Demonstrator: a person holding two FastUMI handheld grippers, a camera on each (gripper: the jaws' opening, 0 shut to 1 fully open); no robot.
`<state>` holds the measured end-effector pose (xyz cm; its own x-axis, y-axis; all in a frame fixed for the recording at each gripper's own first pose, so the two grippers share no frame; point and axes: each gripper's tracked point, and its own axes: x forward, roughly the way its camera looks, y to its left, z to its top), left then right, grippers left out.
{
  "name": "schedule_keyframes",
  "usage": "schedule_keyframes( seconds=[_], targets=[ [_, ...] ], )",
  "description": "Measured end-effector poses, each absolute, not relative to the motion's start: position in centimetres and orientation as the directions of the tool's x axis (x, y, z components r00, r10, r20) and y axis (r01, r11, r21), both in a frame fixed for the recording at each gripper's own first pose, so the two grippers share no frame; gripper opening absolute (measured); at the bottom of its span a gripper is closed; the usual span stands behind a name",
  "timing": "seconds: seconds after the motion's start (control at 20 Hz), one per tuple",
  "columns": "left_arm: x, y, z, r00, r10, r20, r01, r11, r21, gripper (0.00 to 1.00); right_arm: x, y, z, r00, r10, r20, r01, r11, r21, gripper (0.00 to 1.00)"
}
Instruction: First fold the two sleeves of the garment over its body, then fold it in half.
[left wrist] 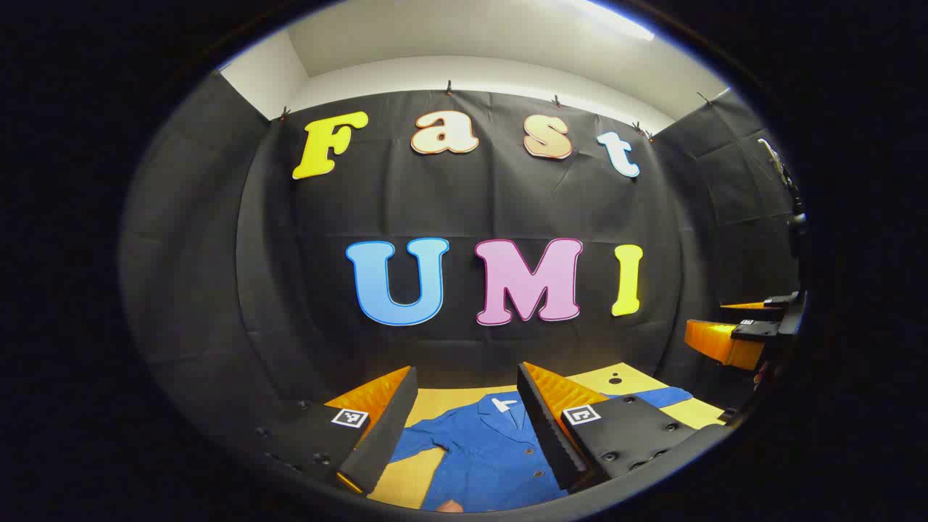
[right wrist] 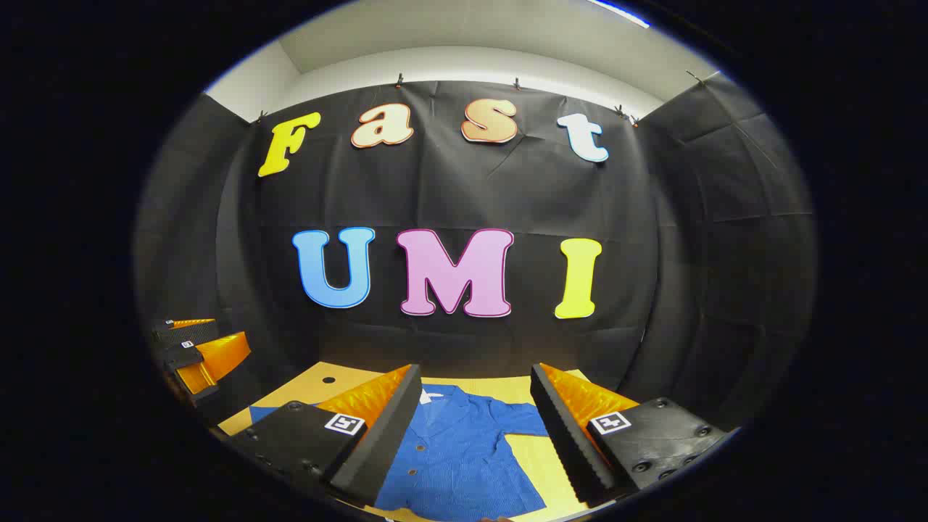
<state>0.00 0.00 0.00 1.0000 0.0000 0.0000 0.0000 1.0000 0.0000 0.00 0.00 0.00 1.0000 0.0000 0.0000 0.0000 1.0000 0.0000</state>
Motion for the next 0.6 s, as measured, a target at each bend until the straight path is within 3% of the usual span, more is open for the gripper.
schedule_keyframes(
  seconds=[0.05, 0.35, 0.4, 0.6],
  targets=[
    [0.2, 0.1, -0.1, 1.0, -0.002, -0.002, 0.002, 1.0, -0.004, 0.81, 0.2, 0.0, 0.0, 1.0, -0.002, -0.002, 0.002, 1.0, -0.002, 0.96],
    [0.9, 0.8, 0.1, 1.0, -0.001, 0.0, 0.001, 1.0, 0.0, 0.8, 0.9, 0.4, 0.5, 1.0, -0.012, 0.007, 0.012, 1.0, -0.001, 1.0],
    [0.9, 0.9, 0.1, 1.0, -0.002, -0.001, 0.002, 1.0, -0.001, 0.8, 0.8, 0.7, 0.2, 1.0, -0.005, 0.005, 0.005, 1.0, -0.004, 0.96],
    [0.8, 1.0, 0.4, 1.0, 0.0, 0.003, 0.0, 1.0, 0.005, 0.8, 0.6, 1.3, 0.4, 1.0, 0.014, 0.012, -0.014, 1.0, -0.028, 0.96]
  ],
)
